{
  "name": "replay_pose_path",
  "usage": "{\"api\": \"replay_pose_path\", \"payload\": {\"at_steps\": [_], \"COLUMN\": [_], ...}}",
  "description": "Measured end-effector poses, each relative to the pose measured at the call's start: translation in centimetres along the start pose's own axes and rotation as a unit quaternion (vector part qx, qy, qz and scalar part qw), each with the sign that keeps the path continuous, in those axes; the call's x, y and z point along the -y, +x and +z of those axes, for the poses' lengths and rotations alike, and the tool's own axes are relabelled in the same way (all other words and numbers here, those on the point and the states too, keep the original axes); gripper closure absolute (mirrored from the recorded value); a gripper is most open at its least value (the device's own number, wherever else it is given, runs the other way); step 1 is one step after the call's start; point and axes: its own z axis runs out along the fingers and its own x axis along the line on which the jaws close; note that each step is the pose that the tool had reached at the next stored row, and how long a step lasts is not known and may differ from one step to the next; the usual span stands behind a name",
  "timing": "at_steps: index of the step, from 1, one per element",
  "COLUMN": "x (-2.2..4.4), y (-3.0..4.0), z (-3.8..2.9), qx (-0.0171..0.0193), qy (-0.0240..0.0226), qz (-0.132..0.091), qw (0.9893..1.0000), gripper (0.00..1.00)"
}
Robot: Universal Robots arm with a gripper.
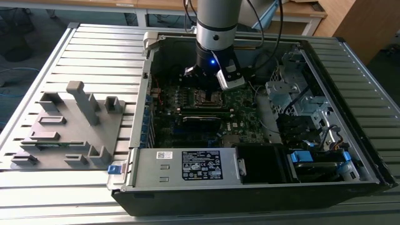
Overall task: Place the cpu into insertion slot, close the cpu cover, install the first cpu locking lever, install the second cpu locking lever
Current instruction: 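Install the second cpu locking lever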
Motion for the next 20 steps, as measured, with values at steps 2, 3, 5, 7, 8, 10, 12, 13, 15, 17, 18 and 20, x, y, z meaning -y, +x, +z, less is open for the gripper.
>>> {"api": "replay_pose_path", "payload": {"at_steps": [2, 3, 5, 7, 8, 10, 12, 13, 15, 17, 18, 20], "x": [0.0, 0.0, 0.0, 0.03, 0.04, 0.07, 0.09, 0.1, 0.11, 0.13, 0.15, 0.16], "y": [0.0, 0.0, 0.05, 0.19, 0.27, 0.47, 0.64, 0.7, 0.81, 0.95, 1.04, 1.12], "z": [0.0, 0.01, 0.11, 0.21, 0.26, 0.34, 0.38, 0.39, 0.41, 0.43, 0.45, 0.58], "qx": [0.0, 0.0, 0.0001, 0.0, 0.0, 0.0, 0.0, 0.0, 0.0, 0.0, 0.0, 0.0], "qy": [0.0, 0.0, -0.0003, -0.0001, 0.0, 0.0, 0.0, -0.0001, -0.0001, -0.0001, -0.0001, -0.0001], "qz": [0.0, 0.0, 0.0, 0.0, 0.0, 0.0, 0.0, 0.0, 0.0, 0.0, 0.0, 0.0], "qw": [1.0, 1.0, 1.0, 1.0, 1.0, 1.0, 1.0, 1.0, 1.0, 1.0, 1.0, 1.0], "gripper": [0.9, 0.9, 0.9, 0.9, 0.9, 0.9, 0.9, 0.9, 0.9, 0.9, 0.9, 0.9]}}
